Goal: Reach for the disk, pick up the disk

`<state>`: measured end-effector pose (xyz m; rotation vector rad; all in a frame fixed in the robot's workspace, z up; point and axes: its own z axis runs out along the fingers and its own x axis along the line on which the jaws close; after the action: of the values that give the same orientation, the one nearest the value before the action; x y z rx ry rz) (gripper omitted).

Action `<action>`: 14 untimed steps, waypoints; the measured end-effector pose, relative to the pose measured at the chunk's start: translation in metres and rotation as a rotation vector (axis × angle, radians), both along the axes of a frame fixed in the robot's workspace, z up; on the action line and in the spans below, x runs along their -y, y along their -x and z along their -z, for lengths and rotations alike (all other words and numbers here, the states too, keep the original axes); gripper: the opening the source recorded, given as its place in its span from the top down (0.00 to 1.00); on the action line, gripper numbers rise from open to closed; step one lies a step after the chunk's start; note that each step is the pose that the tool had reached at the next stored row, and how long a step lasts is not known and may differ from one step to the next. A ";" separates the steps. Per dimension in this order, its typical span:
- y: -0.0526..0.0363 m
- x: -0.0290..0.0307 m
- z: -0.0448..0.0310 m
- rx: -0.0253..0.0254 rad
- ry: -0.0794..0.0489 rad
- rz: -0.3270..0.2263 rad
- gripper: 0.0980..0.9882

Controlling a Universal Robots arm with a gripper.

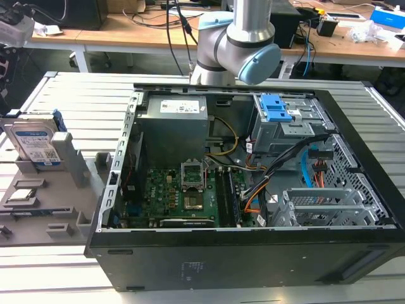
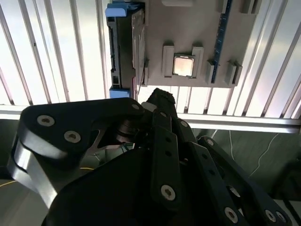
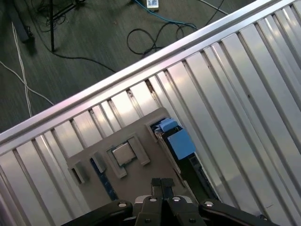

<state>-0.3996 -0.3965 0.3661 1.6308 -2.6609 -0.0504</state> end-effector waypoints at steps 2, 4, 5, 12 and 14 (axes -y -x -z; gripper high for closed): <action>0.0000 0.0000 0.0000 -0.0001 0.000 -0.014 0.99; 0.0000 0.0000 0.0000 -0.0001 0.000 -0.039 0.99; 0.0000 0.0000 0.0000 -0.0001 0.000 -0.045 0.99; 0.0000 0.0000 0.0000 -0.0001 0.000 -0.098 0.99; 0.0000 0.0000 0.0000 0.0000 0.000 -0.113 0.99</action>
<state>-0.3996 -0.3965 0.3661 1.7780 -2.5627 -0.0485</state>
